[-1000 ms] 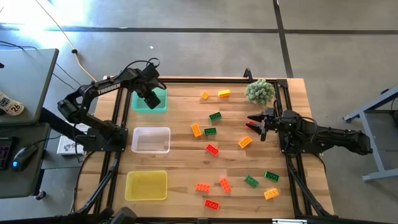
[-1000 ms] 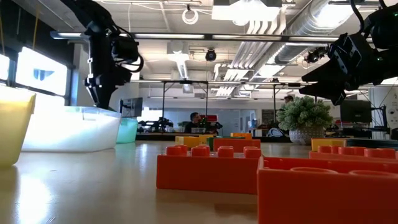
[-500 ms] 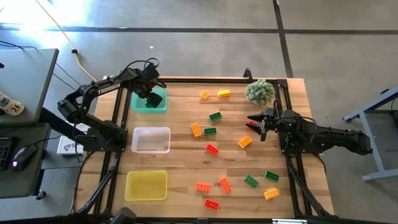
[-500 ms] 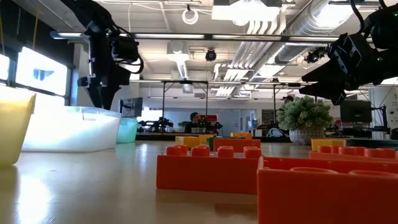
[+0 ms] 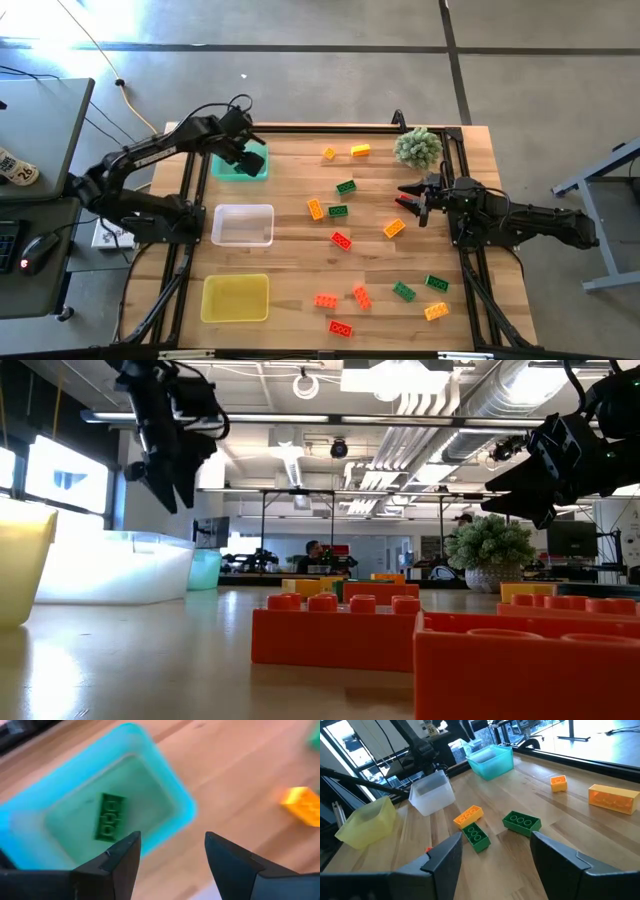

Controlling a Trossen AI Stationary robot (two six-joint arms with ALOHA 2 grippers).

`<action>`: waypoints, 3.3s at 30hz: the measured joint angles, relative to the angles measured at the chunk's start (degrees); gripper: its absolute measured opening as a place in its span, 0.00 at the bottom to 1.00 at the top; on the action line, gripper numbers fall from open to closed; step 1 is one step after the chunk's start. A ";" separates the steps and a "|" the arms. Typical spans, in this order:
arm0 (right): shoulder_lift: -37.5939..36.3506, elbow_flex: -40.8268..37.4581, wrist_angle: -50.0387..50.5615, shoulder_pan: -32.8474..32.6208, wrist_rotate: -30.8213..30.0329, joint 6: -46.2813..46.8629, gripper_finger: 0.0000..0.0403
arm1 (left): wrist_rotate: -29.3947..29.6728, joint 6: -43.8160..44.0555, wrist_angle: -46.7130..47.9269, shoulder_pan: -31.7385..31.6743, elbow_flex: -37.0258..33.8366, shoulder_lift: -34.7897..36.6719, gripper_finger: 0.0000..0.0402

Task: Sort & place blocks by color
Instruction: Put the yellow game piece into the yellow bin

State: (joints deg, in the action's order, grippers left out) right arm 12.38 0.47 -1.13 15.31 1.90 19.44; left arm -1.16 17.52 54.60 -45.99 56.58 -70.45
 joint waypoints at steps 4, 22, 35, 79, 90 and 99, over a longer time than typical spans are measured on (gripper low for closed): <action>0.00 0.00 0.00 0.02 0.00 0.18 0.55 | -2.50 4.08 -0.01 4.14 0.00 4.29 0.52; 0.00 4.73 -7.80 0.00 -1.15 9.07 0.55 | -3.51 18.42 -0.01 23.66 0.02 13.46 0.52; 10.33 25.57 20.14 0.01 -0.17 -9.28 0.55 | -2.68 20.02 -0.05 26.97 0.02 13.11 0.52; 54.83 30.32 26.18 -11.81 9.31 -41.60 0.55 | 0.15 19.82 -0.04 26.94 0.02 13.06 0.52; 60.12 30.32 27.07 -13.22 5.35 -45.44 0.55 | 0.39 19.82 -0.04 26.94 0.02 13.06 0.52; 60.85 30.32 30.58 -13.22 0.12 -46.18 0.55 | 0.39 19.81 -0.05 26.94 0.02 13.06 0.52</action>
State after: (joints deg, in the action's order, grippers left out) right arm 73.23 30.79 29.45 2.09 2.01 -26.74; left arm -0.78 37.33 54.55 -19.05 56.60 -57.39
